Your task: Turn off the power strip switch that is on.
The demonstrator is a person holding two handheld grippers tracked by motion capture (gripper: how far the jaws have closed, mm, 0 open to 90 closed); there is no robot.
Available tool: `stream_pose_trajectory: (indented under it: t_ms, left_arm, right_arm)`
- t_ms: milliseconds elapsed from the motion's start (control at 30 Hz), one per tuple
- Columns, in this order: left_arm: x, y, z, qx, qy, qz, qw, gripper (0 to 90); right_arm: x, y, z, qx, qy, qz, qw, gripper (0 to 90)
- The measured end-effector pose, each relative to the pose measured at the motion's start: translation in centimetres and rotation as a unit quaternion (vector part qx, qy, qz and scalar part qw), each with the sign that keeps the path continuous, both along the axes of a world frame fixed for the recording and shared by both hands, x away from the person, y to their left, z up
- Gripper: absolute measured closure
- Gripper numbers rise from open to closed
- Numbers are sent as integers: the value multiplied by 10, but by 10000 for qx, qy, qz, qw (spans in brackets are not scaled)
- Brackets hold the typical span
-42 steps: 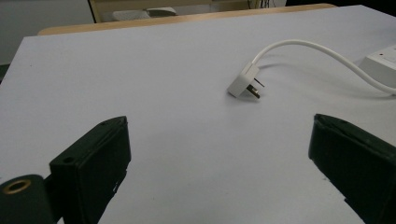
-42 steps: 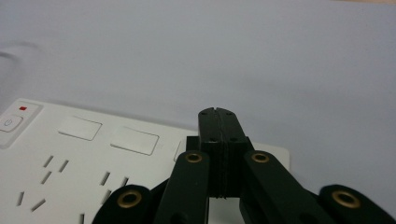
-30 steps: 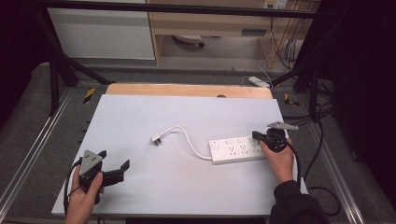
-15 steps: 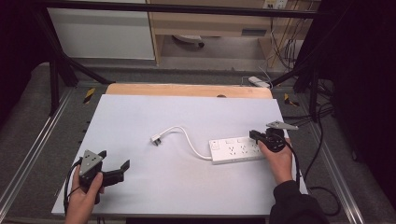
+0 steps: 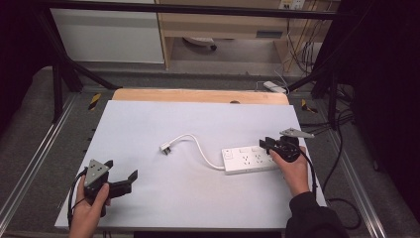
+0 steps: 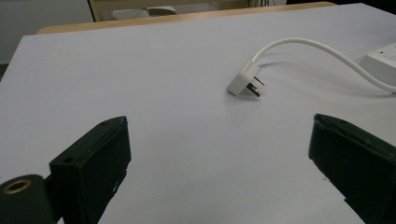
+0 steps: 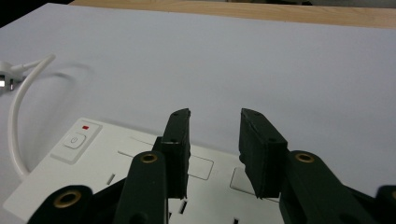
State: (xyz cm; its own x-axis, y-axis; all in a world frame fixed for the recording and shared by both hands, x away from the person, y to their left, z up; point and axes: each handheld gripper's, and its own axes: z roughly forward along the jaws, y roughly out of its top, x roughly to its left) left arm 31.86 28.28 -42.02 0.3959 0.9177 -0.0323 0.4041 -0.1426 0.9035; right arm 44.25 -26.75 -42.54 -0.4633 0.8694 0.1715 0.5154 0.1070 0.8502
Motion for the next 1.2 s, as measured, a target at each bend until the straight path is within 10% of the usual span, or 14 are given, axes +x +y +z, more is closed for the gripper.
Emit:
stream_pose_trajectory:
  t_ms: [867,1200]
  left_arm:
    - [0,0,0,-4,-5,-15,10000,56]
    - [0,0,0,10,-28,-30,10000,56]
  right_arm:
    - [-3,12,18,62,-280,9,9996,48]
    - [-14,12,30,171,-584,85,9981,35]
